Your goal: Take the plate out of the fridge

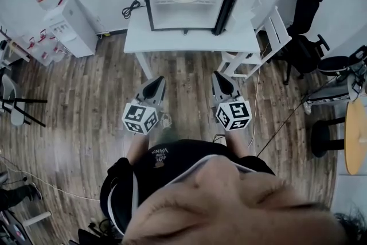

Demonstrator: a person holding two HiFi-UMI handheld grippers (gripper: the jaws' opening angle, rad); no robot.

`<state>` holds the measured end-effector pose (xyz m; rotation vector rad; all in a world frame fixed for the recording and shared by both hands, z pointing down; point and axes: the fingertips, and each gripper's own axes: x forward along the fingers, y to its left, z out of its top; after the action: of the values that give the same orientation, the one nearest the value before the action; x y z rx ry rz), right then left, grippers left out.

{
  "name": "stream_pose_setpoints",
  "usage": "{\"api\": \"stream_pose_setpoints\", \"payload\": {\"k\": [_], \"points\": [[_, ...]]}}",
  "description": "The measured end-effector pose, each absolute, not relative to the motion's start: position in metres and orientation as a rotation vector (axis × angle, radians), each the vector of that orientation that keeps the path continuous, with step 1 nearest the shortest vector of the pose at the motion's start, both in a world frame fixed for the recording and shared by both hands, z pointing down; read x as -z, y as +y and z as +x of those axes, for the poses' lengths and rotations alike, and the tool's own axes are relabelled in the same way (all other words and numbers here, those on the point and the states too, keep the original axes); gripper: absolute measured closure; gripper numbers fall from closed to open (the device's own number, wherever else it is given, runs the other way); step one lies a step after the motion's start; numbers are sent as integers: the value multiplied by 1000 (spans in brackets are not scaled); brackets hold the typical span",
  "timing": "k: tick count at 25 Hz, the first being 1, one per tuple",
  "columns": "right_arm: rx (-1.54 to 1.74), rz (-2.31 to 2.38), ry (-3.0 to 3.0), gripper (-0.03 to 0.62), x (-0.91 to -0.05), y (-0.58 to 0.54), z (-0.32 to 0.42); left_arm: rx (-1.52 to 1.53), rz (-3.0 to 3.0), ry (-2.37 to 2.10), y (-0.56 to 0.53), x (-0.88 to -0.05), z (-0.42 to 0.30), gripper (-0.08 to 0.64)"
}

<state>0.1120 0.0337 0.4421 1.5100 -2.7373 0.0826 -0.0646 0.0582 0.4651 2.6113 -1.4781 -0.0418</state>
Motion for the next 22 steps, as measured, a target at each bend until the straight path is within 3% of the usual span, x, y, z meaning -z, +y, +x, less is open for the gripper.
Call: {"api": "stream_pose_setpoints", "payload": {"k": [22], "points": [[-21,1572,-2642,580,-429,-124,46,106,2694,-1313,-111,-440,-118,543]]}}
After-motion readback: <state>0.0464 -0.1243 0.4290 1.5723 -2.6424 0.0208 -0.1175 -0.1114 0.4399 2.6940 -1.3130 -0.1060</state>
